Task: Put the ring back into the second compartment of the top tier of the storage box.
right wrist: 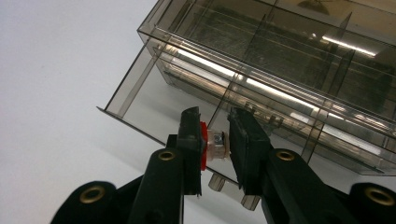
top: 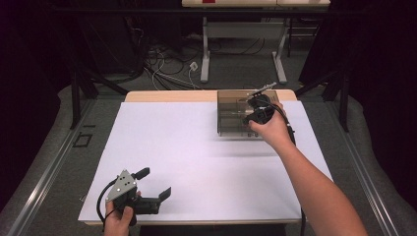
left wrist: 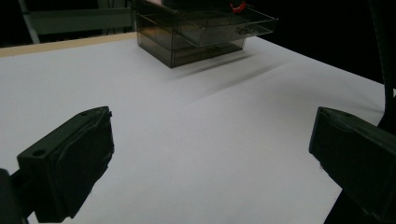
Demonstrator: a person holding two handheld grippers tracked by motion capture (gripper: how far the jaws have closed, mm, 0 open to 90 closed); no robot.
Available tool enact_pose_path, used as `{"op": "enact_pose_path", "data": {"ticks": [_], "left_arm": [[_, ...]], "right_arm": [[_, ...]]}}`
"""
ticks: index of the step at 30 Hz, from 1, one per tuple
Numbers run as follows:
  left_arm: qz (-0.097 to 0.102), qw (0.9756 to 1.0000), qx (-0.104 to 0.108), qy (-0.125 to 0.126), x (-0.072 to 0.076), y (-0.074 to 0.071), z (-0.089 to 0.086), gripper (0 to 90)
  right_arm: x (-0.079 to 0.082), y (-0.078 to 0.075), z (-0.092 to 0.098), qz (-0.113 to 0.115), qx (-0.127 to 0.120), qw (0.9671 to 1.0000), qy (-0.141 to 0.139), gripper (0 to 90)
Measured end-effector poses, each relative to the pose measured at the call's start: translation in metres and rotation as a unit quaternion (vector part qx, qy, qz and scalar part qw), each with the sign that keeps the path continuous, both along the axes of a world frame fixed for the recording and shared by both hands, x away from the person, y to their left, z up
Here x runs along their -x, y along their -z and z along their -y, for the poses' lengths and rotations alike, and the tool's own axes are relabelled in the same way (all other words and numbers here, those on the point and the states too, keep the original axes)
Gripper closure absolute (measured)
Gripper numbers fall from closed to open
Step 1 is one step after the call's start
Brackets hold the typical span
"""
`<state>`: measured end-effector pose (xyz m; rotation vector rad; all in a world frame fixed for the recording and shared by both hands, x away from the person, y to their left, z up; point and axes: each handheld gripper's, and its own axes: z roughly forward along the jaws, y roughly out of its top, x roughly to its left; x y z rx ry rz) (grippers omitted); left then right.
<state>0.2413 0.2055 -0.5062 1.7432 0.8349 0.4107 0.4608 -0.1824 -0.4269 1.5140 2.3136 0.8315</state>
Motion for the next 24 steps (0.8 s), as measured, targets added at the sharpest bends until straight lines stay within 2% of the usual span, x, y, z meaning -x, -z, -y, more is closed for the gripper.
{"op": "enact_pose_path", "data": {"ticks": [1,10,18,24], "left_arm": [[0.000,1.0000,0.000,0.000,0.000,0.000,0.000,0.0],[-0.002,1.0000,-0.001,0.002,0.000,0.000,-0.001,0.0],[-0.002,1.0000,-0.002,0.002,0.000,0.000,-0.001,0.0],[-0.002,1.0000,-0.001,0.003,0.000,0.000,-0.001,0.0]], "right_arm": [[-0.001,0.000,0.000,-0.007,0.002,1.0000,0.004,74.9],[-0.009,0.006,0.001,-0.010,0.002,0.9998,0.015,74.9],[-0.014,0.010,0.003,-0.011,0.007,0.9996,0.027,74.9],[-0.016,0.012,0.004,-0.007,0.010,0.9996,0.025,74.9]]}}
